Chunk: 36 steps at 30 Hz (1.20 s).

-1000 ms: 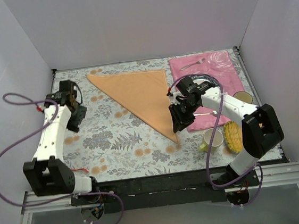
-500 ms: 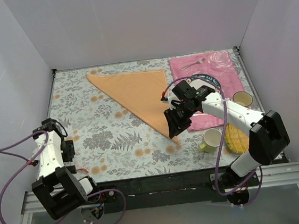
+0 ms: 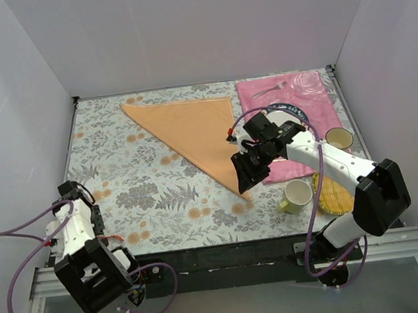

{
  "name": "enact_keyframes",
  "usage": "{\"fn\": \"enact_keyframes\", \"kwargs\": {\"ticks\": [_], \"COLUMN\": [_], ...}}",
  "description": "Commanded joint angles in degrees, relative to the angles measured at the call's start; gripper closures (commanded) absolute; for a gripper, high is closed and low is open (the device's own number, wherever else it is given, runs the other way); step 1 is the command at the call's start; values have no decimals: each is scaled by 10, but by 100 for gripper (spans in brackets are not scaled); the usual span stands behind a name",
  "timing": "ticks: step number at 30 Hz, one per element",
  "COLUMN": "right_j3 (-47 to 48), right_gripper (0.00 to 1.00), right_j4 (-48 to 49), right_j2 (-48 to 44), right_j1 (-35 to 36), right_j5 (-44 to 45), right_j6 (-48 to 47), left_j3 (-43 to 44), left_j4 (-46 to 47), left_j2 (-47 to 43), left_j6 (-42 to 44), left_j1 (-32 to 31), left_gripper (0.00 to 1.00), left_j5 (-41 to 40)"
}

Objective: Fold the napkin, place the utensils inside, and roll it up
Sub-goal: Grab a utensil with the left arm

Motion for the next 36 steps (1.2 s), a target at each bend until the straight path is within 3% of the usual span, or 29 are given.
{"fn": "enact_keyframes", "kwargs": {"ticks": [1, 5, 10, 14, 17, 19, 20, 25, 28, 33, 35, 36], "right_j3": [-7, -4, 6, 16, 20, 24, 30, 50, 62, 68, 74, 77], "right_gripper": [53, 53, 53, 53, 53, 53, 53, 53, 53, 53, 52, 51], "right_j4": [-3, -7, -12, -18, -20, -20, -21, -20, -24, -17, -17, -15], "right_j2": [-18, -16, -4, 3, 7, 11, 14, 32, 42, 54, 58, 63], "right_j1": [-2, -2, -1, -2, -2, -3, -3, -7, -10, -13, -14, -15], "right_j5": [7, 16, 17, 19, 26, 27, 28, 33, 35, 34, 33, 32], "right_j6": [-10, -10, -10, -10, -10, -10, -10, -10, -11, -12, -15, -16], "left_j3": [-69, -96, -125, -140, -124, -95, -83, 5, 37, 144, 212, 235], "left_j4": [42, 100, 164, 209, 221, 226, 224, 199, 178, 131, 124, 135], "left_j2": [-52, -59, -23, 0, 29, 58, 69, 94, 94, 141, 172, 188], "left_j6": [-81, -77, -76, -53, -23, 9, 20, 54, 62, 44, 65, 124], "left_j1": [16, 20, 20, 20, 20, 20, 18, -10, -47, -190, -261, -288], "left_gripper": [14, 13, 29, 52, 67, 73, 81, 95, 100, 100, 100, 100], "left_j5": [-3, -6, -16, -10, -6, -3, -1, 3, 3, 4, 26, 39]}}
